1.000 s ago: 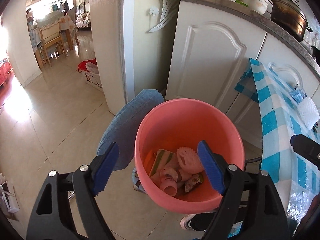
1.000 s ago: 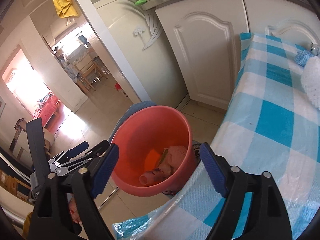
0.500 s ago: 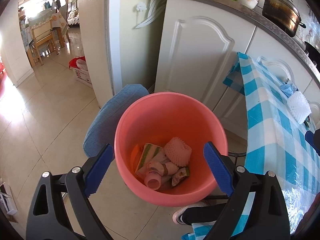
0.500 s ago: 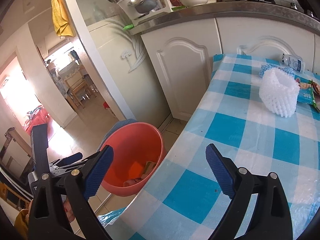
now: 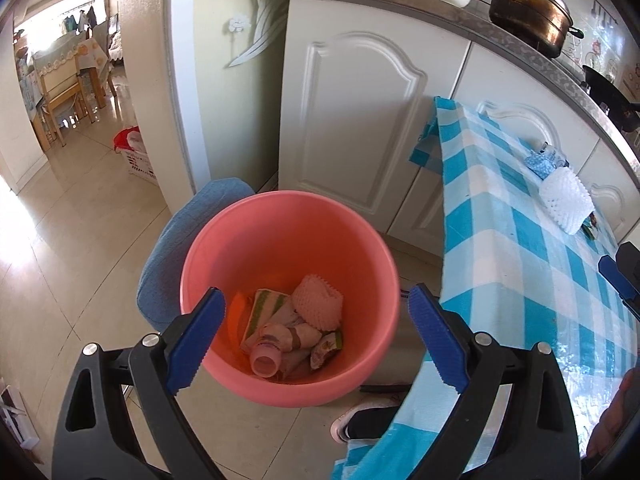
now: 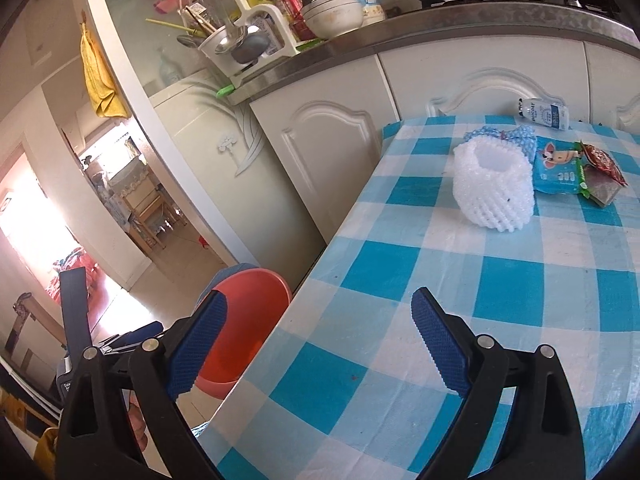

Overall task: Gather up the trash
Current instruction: 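Move both open tools back over the table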

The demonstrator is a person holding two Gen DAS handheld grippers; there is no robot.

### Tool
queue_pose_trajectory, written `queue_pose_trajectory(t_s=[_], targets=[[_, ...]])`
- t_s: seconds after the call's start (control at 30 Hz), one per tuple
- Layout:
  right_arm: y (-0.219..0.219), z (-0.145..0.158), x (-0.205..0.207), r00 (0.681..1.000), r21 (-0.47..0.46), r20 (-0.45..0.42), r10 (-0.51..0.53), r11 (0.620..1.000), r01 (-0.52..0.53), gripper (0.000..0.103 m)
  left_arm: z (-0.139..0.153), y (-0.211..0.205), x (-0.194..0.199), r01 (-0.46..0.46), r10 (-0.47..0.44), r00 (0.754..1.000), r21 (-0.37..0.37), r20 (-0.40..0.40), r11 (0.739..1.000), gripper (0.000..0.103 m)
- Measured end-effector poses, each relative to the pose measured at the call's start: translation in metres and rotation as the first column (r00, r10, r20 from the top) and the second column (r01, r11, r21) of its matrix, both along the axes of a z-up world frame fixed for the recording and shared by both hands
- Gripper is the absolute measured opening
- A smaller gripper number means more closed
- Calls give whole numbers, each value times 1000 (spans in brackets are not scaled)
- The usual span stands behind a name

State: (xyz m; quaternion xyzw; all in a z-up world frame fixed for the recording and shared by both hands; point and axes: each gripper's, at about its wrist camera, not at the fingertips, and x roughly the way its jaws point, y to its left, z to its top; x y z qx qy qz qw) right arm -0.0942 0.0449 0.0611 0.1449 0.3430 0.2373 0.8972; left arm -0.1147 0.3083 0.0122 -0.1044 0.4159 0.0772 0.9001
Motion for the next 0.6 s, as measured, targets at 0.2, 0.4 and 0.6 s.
queue_pose_trajectory(t_s=[0.2, 0.4, 0.6], targets=[[-35, -1, 6, 998, 42, 1, -63, 997, 63, 92, 12, -23, 4, 40, -40, 999, 9, 15, 999, 93], [-72, -3, 10, 991, 71, 5, -132, 989, 132, 92, 20, -51, 11, 95, -95, 995, 26, 26, 995, 93], [-114, -7, 12, 978, 114, -7, -210, 971, 210, 92, 27, -79, 17, 151, -152, 988, 37, 32, 988, 93]])
